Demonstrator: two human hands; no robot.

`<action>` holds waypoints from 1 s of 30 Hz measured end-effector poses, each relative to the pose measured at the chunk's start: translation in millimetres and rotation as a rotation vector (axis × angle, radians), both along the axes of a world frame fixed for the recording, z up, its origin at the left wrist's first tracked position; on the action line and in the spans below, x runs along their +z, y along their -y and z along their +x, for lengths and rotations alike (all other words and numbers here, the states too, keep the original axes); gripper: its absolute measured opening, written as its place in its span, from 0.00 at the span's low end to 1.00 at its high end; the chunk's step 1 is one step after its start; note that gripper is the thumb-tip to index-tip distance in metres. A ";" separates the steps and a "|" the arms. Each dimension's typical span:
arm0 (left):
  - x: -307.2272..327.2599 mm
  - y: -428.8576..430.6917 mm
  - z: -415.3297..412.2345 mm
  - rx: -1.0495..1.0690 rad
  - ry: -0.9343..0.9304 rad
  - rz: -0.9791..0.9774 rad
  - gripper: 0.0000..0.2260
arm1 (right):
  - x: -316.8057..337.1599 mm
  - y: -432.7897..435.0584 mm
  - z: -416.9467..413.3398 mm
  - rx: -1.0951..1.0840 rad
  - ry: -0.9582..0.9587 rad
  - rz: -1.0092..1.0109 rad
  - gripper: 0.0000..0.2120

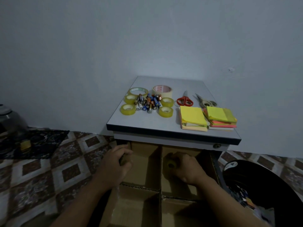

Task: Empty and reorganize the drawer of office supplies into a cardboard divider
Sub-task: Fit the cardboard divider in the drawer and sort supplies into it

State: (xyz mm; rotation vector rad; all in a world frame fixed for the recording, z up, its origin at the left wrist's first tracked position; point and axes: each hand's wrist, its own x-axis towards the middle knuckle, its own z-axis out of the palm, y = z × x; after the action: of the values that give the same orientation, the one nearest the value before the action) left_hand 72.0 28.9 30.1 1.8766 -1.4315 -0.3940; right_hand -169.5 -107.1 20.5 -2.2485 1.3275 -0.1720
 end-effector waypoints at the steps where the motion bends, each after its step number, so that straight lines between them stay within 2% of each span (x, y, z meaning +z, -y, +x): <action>1: 3.5 -1.7 -1.3 -0.002 0.017 -0.005 0.10 | 7.0 -4.5 -3.3 0.010 0.008 0.002 0.15; 4: 21.4 -4.9 -5.2 0.018 0.051 -0.045 0.09 | 30.0 -18.6 -12.2 0.081 -0.018 -0.018 0.07; 10: 86.4 7.3 2.2 0.040 -0.043 -0.154 0.03 | 104.9 -32.1 -10.2 0.203 0.005 -0.066 0.10; 17: 158.2 66.2 37.7 -0.035 0.113 -0.138 0.12 | 177.0 14.9 28.1 0.173 0.129 -0.342 0.08; 20: 170.9 101.0 52.4 -0.081 0.196 -0.049 0.19 | 186.0 47.6 50.8 0.162 0.163 -0.381 0.12; 24: 172.1 136.8 60.8 -0.120 0.238 0.066 0.26 | 185.8 82.8 78.6 0.139 0.103 -0.413 0.21; 30: 169.6 167.0 61.5 -0.204 0.264 0.164 0.29 | 182.9 112.9 105.0 0.207 0.007 -0.428 0.27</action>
State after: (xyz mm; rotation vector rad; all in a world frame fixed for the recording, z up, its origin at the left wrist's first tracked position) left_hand 133.5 -138.1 199.7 1.9751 -1.8243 -0.3810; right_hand -64.5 -220.0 203.4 -2.7187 1.1240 -0.4230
